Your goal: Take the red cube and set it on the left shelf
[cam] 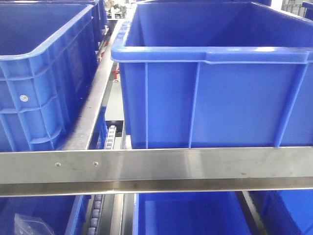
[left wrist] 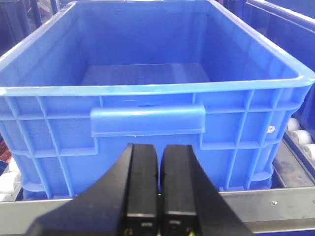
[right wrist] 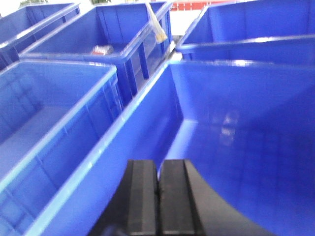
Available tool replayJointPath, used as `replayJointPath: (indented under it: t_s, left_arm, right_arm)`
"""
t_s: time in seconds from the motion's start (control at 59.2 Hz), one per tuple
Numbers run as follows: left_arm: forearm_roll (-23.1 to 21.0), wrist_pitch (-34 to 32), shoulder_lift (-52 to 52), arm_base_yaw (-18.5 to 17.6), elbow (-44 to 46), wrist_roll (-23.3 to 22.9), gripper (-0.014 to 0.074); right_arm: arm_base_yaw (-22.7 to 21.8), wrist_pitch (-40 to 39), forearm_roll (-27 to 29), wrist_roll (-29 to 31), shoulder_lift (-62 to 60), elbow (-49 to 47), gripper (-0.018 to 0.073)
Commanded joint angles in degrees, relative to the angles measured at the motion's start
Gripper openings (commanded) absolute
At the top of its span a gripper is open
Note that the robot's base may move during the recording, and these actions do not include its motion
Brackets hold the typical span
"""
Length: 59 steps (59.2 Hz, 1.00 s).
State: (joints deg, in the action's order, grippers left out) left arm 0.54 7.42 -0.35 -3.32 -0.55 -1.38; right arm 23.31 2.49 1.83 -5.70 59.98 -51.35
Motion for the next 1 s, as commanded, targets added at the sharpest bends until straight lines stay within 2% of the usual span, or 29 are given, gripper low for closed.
replayJointPath:
  t_s: [0.0, 0.152, 0.54, 0.979]
  left_arm:
    - [-0.17, -5.01, -0.92, -0.23, -1.32, -0.05, 0.0102]
    - [-0.17, -5.01, -0.92, -0.23, -1.32, -0.05, 0.0102]
    - [-0.17, -5.01, -0.92, -0.23, -1.32, -0.05, 0.0102]
    - [-0.17, -5.01, -0.92, -0.23, -1.32, -0.05, 0.0102]
  right_arm:
    - [-0.36, -1.49, -1.48, 0.45, -2.01, -1.32, 0.0052]
    - [-2.6, 1.14, -3.44, 0.45, -6.49, 3.74, 0.0052]
    - [-14.87, -6.97, -3.44, 0.45, -27.36, 30.01, 0.0052]
    - [-22.0, -6.86, -3.48, 0.45, -55.31, 49.68, 0.0052]
